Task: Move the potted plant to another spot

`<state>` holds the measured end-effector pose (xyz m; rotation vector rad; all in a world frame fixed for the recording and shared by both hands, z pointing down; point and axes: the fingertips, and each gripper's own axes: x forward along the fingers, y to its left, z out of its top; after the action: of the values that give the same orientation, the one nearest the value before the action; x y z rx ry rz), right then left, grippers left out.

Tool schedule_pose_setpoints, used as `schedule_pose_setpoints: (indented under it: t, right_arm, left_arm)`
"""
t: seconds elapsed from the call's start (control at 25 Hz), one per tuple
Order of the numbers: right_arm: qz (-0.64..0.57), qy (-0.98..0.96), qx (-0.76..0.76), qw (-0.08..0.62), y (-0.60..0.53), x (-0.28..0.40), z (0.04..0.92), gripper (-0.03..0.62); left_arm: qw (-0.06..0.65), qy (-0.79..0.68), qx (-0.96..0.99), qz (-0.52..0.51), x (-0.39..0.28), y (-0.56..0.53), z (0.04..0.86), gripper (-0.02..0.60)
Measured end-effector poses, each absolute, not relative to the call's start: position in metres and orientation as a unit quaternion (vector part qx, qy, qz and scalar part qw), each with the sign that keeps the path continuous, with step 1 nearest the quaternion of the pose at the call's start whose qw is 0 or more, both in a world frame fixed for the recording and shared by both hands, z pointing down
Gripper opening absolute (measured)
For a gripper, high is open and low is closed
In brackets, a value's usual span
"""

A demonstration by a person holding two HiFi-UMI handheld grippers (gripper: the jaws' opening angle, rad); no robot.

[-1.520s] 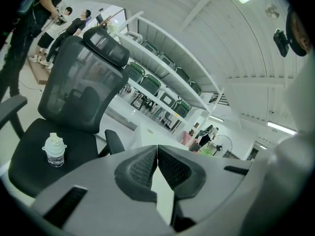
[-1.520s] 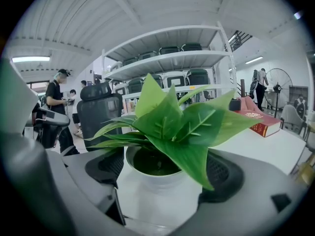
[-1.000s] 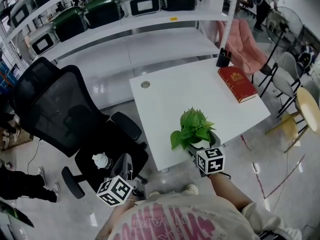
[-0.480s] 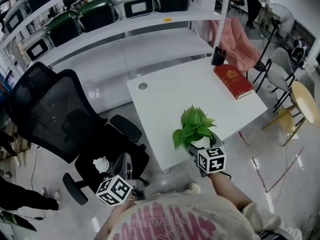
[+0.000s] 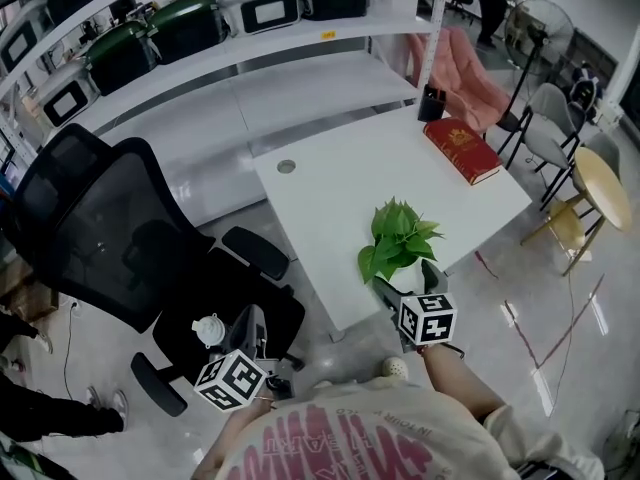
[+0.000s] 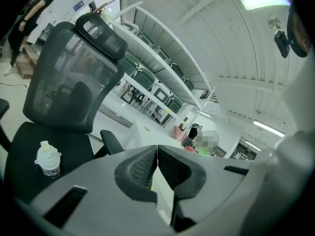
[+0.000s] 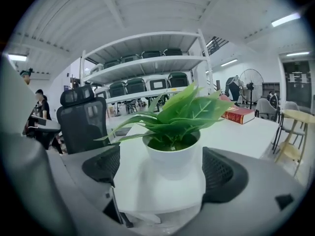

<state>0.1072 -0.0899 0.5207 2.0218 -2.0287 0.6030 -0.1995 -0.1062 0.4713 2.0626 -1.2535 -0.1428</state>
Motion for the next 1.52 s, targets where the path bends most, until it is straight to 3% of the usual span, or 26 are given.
schedule_pose_setpoints:
  t: [0.2, 0.68, 0.92, 1.28, 1.44, 1.52]
  right_arm:
    - [0.195, -0.676, 0.704, 0.099, -0.077, 0.094, 0.517, 0.526]
    - [0.222, -0.653, 0.721, 0.063, -0.05, 0.101, 0.516, 0.429]
    - [0.241, -0.646, 0.724, 0.028, -0.033, 0.123, 0.511, 0.268]
    - [0.245, -0.657, 0.713, 0.008, 0.001, 0.159, 0.488, 0.122]
    - [0.237, -0.665, 0.708, 0.009, 0.018, 0.168, 0.476, 0.024]
    - [0.234, -0.672, 0.703, 0.005, 0.025, 0.171, 0.47, 0.014]
  left_arm:
    - [0.36, -0.482, 0.797, -0.05, -0.218, -0.102, 0.48, 0.025]
    - [0.365, -0.471, 0.802, -0.043, -0.212, -0.087, 0.486, 0.025]
    - [0.359, -0.468, 0.806, -0.045, -0.19, -0.079, 0.478, 0.025]
    - [0.364, -0.451, 0.814, -0.046, -0.13, -0.042, 0.472, 0.025]
    - [0.354, -0.438, 0.825, -0.046, -0.105, -0.029, 0.463, 0.025]
    - [0.344, -0.435, 0.831, -0.05, -0.095, -0.024, 0.455, 0.025]
